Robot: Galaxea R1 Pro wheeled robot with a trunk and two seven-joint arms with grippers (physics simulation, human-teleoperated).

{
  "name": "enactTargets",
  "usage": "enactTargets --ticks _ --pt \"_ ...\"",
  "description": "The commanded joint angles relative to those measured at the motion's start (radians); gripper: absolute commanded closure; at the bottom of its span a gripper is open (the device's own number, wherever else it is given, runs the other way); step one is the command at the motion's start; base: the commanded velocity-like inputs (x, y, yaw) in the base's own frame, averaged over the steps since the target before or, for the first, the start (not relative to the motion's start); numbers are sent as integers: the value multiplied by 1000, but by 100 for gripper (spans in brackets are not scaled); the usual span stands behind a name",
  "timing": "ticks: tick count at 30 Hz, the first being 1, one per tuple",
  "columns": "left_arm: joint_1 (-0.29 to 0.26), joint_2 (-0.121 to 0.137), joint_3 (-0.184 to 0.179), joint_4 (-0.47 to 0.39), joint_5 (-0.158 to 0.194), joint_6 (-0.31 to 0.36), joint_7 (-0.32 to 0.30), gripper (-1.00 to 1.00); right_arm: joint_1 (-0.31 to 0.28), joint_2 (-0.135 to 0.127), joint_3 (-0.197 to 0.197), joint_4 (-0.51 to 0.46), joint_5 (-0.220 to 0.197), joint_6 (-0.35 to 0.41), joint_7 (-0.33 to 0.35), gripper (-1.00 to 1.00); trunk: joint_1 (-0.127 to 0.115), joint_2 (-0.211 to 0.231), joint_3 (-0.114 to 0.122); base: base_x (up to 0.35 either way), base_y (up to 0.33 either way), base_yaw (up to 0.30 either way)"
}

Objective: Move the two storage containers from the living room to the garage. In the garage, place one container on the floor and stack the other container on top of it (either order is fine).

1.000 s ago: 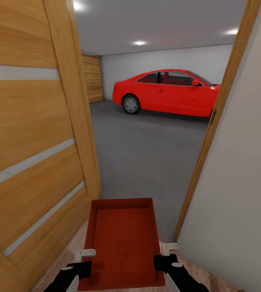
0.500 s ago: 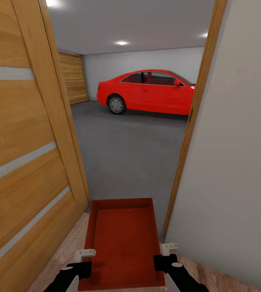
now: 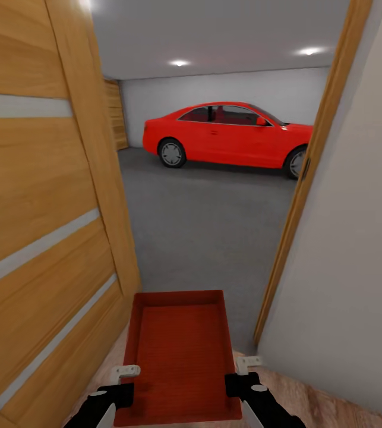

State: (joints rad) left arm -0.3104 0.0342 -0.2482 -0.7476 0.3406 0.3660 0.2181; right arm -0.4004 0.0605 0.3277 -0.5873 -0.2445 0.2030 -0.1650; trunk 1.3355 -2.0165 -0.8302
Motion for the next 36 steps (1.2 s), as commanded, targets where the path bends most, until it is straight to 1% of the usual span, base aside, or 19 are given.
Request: enactTargets --ticks 1,7,24,36 --pt "-1 1 -10 -35 25 -1 9 100 0 -1 8 0 -19 4 -5 100 0 0 -1 121 257 0" --pt "-1 1 -10 -35 25 -1 9 100 0 -1 8 0 -19 4 -5 100 0 0 -1 97 152 -76" --pt "-1 1 -10 -35 25 -1 9 100 0 -1 8 0 -19 4 -5 100 0 0 -1 7 21 -219" --pt "-1 1 -10 -35 26 -1 9 100 0 -1 8 0 -19 4 -5 100 0 0 -1 50 260 -27"
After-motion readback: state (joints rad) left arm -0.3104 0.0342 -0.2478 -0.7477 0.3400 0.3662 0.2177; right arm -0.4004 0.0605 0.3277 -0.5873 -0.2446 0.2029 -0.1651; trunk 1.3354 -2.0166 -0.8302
